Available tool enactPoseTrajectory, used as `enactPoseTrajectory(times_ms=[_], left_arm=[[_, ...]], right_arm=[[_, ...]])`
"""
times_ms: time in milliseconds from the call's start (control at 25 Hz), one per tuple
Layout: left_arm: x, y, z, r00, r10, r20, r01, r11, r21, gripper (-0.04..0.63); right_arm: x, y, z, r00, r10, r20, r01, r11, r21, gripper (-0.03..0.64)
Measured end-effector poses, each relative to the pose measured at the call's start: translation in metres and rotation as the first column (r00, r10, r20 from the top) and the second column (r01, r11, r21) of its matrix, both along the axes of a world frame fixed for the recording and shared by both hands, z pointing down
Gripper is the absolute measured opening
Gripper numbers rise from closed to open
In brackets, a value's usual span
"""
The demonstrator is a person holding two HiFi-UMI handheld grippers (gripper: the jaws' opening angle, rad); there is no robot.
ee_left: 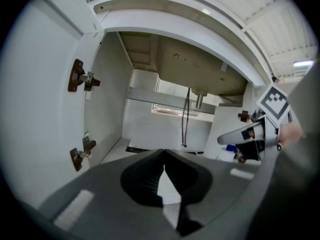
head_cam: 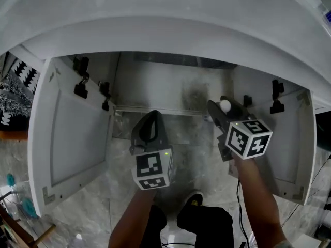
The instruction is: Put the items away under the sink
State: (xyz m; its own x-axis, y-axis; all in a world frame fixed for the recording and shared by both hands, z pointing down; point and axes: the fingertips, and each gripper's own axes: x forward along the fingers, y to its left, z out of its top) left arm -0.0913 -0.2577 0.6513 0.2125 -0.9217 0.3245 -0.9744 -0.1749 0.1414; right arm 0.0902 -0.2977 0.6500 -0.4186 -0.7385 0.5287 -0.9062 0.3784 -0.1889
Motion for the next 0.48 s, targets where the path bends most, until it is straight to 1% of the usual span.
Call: enactPoseTrajectory(times_ms=[120,280,400,480], left_arm=[[0.007,-0.007,0.024,1.0,0.004,-0.026,-0.003,1.0,0.017,0.011],[0.017,-0.024,0.059,1.0,0.028,-0.008,-0.028,0.999,0.037,0.012],[0.025,-0.048,0.067,0.999,0.031,-0.045,-0.028,0.998,0.058,0.012],[0.027,-0.059,0.066,0.998,0.021,-0.057,-0.016,0.996,0.083,0.012]], right_arm=[[0.006,-0.012,0.016,1.0,0.022,-0.003,-0.022,0.999,0.025,0.212],[0.009,-0.029,0.033,1.0,0.029,0.001,-0.029,0.997,0.069,0.212],[0.017,-0.044,0.048,0.998,0.056,-0.004,-0.056,0.994,0.096,0.212],[0.022,-0.051,0.058,0.998,0.066,0.005,-0.067,0.992,0.106,0.212]])
